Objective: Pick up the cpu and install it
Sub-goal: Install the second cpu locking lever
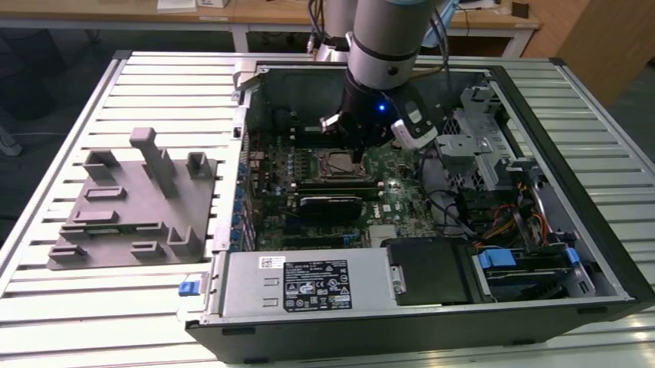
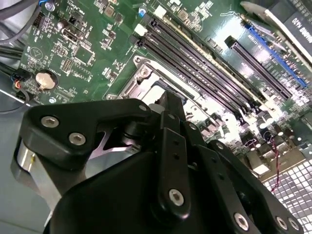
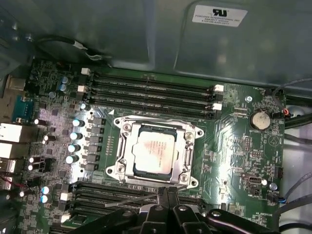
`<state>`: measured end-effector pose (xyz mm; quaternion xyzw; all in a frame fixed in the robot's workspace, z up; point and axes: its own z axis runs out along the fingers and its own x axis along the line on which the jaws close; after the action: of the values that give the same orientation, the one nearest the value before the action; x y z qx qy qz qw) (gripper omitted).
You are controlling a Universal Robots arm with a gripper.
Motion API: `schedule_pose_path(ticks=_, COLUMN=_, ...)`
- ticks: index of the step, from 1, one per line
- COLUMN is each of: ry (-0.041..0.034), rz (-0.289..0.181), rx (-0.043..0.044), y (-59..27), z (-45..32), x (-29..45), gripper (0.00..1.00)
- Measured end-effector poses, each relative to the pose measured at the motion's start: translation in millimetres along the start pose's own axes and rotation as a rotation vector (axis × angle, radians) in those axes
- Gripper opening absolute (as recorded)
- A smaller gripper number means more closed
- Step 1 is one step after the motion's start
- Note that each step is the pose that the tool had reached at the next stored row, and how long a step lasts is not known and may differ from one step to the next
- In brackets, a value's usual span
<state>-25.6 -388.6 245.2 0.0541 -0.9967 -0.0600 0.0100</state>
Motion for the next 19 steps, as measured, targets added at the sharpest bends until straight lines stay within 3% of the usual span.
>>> schedule_pose_path(ticks=10, ry=-0.0001, rz=0.0, rx=-0.0008, y=-13.2, z=-1.4, x=4.7, gripper=0.11)
schedule_pose_path(ticks=14, ry=-0.0004, rz=0.0, rx=-0.0022, y=-12.5, z=-1.0, x=14.9, gripper=0.11)
schedule_pose_path(ticks=15, ry=-0.0008, rz=0.0, rx=-0.0065, y=-13.2, z=-0.8, x=17.8, gripper=0.11)
schedule_pose_path(ticks=19, ry=-0.0009, rz=0.0, rx=-0.0081, y=-13.4, z=1.3, x=18.1, gripper=0.11)
